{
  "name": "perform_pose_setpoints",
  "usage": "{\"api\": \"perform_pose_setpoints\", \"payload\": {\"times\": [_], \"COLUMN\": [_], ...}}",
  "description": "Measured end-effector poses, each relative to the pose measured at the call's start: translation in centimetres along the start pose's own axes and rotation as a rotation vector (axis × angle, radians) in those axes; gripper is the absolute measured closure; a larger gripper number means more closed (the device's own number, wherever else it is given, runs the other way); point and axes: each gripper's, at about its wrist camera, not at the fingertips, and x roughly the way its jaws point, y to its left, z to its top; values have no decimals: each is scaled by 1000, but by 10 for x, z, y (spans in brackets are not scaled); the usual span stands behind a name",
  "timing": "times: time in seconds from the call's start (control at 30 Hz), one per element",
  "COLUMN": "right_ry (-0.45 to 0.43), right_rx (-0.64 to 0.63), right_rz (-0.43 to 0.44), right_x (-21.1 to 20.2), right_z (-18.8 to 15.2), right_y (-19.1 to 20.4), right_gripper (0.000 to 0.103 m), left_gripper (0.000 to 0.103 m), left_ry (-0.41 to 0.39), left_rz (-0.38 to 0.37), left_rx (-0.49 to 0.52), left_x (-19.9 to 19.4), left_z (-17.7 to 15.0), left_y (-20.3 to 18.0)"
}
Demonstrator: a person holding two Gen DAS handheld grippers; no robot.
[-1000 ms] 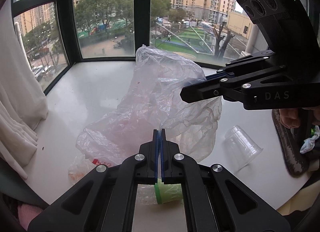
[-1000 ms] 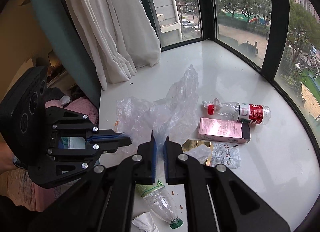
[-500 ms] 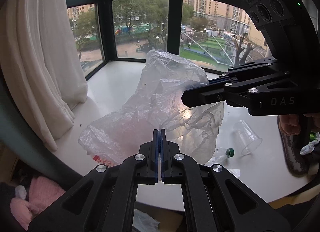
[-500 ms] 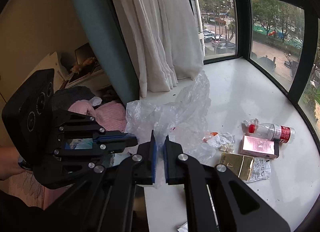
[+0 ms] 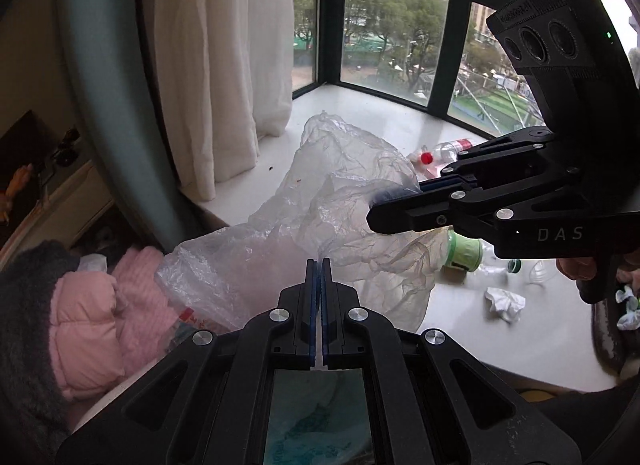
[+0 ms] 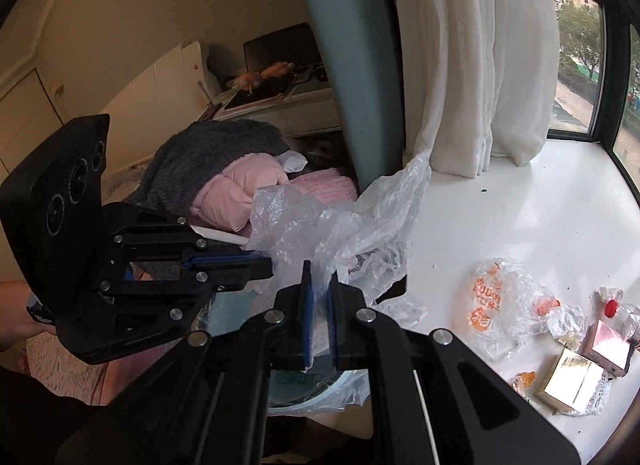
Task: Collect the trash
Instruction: 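Carry the plastic bag with the right gripper and release it into the bin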
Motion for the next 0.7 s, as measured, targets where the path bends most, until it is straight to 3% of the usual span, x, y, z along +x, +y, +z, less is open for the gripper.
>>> {"api": "perform_pose_setpoints", "payload": {"times": [0.27,0.63,0.67,0.7], "right_ry": [151,301,314,316], "right_rx": [-30,-30,-31,-33], "right_rz": [58,10,7,4], "right_x": [75,136,139,139], "right_z": [-21,-58,-59,-60], "right_y": [40,43,42,41], "right_gripper": [95,95,95,95], "left_gripper": [102,102,99,89], "left_ry": [137,289,295,299], "left_rz": [24,-10,-11,-12], "left_rx": [-129,-204,-208,-211], "left_x": [10,60,62,63], "left_z": [-73,-128,-129,-130], "left_y": [31,39,40,41]}}
